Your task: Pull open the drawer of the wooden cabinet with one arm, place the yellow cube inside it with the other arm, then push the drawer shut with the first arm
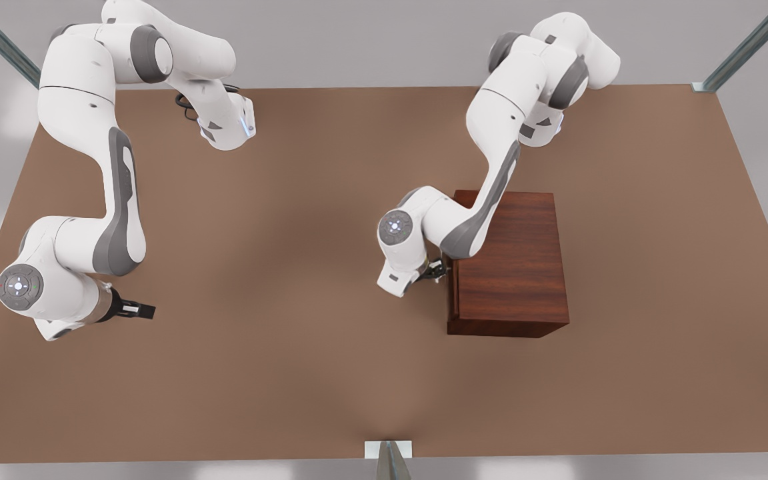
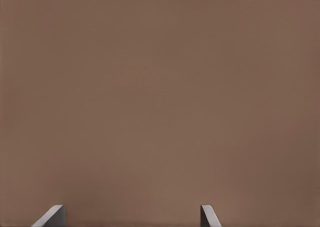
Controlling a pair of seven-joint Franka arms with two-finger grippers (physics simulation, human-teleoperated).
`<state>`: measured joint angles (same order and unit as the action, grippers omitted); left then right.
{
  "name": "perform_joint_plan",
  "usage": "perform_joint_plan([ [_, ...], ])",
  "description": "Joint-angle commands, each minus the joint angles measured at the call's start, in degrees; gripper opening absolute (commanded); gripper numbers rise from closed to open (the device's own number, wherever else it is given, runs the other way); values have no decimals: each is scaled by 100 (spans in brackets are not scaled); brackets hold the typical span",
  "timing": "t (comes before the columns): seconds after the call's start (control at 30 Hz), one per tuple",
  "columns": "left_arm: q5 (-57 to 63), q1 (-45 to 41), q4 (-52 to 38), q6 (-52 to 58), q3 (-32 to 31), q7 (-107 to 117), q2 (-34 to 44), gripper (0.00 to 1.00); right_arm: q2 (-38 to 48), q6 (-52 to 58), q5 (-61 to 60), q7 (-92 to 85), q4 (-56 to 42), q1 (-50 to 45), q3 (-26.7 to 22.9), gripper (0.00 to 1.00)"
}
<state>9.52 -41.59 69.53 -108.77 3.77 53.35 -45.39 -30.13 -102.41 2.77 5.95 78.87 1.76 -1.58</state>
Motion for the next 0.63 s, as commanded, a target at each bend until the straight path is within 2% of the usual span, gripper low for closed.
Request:
perform_joint_plan([
  [0.0, -3, 54, 43, 93, 1, -1090, 39, 100, 7, 2, -4, -674, -3, 0, -1, 100],
  [0.1, -3, 81, 17, 304, 36, -1345, 249, 100, 7, 2, -4, -674, -3, 0, -1, 100],
  [0.13, -195, 247, -88, 1153, 27, -1468, 731, 100, 7, 2, -4, -666, -3, 0, -1, 100],
  [0.17, -616, 633, -106, 2173, 36, -1512, 1741, 100, 7, 2, -4, -666, -3, 0, -1, 100],
  [0.2, -829, 994, -89, 2544, 36, -2203, 2357, 100, 7, 2, -4, -674, -3, 0, -1, 100],
  [0.27, -1091, 2126, 148, 2826, 36, -4075, 2824, 100, 7, 2, 4, -674, -3, 0, -1, 100],
  [0.3, -1513, 2795, 726, 2687, 36, -4631, 3201, 100, 7, 2, 4, -683, -3, 0, -1, 100],
  [0.33, -1594, 2902, 2368, 1336, 45, -4632, 4133, 100, 7, 2, 4, -683, -3, 0, -1, 100],
  [0.4, -1436, 2806, 1715, 1393, -8, -4597, 3740, 100, 51, 28, -48, -675, 75, 44, -9, 100],
  [0.43, -1278, 2709, 1590, 1437, -8, -4606, 3616, 100, 646, 82, -92, -718, 863, 79, -9, 100],
  [0.47, -1277, 2674, 1590, 1438, 1, -4597, 3608, 100, 1711, -402, -92, -762, 2236, 167, -9, 100],
  [0.5, -1277, 2700, 1590, 1438, 9, -4606, 3599, 100, 2125, -280, -92, -771, 2537, 176, -18, 100],
  [0.6, -1277, 2674, 1581, 1438, 9, -4597, 3590, 100, 2099, -139, -92, -780, 2458, 290, -27, 100],
])
